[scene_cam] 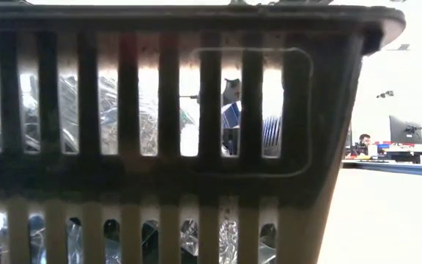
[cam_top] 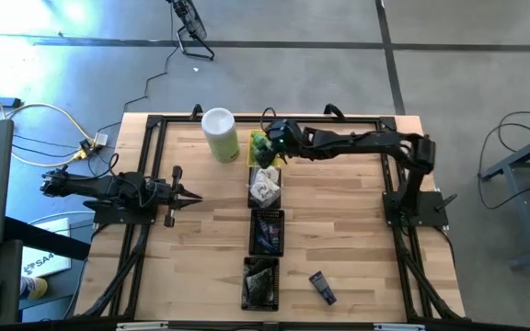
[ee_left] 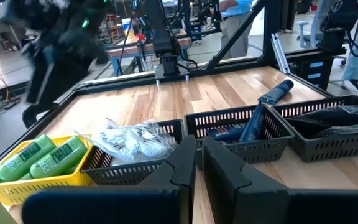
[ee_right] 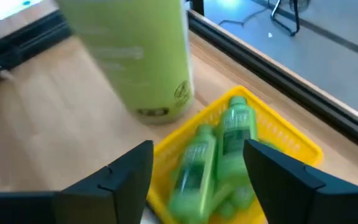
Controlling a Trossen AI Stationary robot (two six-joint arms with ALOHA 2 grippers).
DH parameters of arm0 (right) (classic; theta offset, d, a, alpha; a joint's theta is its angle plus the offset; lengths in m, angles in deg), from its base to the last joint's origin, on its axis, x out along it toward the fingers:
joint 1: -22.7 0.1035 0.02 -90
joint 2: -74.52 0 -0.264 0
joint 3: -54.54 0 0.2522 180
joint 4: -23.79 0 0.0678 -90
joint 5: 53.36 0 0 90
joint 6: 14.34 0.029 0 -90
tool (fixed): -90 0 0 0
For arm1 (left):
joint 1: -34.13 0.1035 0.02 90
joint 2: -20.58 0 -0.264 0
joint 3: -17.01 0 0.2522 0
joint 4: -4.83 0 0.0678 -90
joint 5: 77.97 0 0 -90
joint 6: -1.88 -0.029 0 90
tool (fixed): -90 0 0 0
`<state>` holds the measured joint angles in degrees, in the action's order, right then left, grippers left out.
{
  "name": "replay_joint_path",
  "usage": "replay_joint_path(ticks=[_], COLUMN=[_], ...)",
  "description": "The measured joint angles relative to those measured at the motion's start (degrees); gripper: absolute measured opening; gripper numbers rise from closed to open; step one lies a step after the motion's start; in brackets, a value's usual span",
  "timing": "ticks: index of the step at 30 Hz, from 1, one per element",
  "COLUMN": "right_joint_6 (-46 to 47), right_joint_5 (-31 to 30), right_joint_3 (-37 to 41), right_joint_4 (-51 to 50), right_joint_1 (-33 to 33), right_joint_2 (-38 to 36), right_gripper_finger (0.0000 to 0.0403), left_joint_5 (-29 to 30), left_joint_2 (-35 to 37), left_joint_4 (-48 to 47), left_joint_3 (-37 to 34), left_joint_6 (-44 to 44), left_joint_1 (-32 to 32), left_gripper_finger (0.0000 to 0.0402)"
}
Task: Pick & Place Travel size toiletries
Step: Put the dark blue bottle into the middle black basket
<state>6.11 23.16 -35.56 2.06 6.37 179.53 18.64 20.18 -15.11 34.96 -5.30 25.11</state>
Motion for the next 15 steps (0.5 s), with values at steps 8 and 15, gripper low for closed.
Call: replay_joint_path(ticks=[8,15], right_joint_6=[10.62,23.27], right_joint_5=[0.34,4.26], right_joint_3=[-0.07,-0.04], right_joint_4=[-13.93,-31.26], right_joint_1=[4.20,10.06], right_joint_2=[-10.81,-17.46], right_gripper_finger=[0.0186,0.0126], left_joint_5=[0.00,0.02], left_joint_2=[0.00,0.02], left_joint_4=[0.01,0.00], left_joint_3=[0.01,0.01], left_joint_6=[0.00,0.00], left_joint_1=[0.02,0.02], left_gripper_finger=[0.0024,0.0024])
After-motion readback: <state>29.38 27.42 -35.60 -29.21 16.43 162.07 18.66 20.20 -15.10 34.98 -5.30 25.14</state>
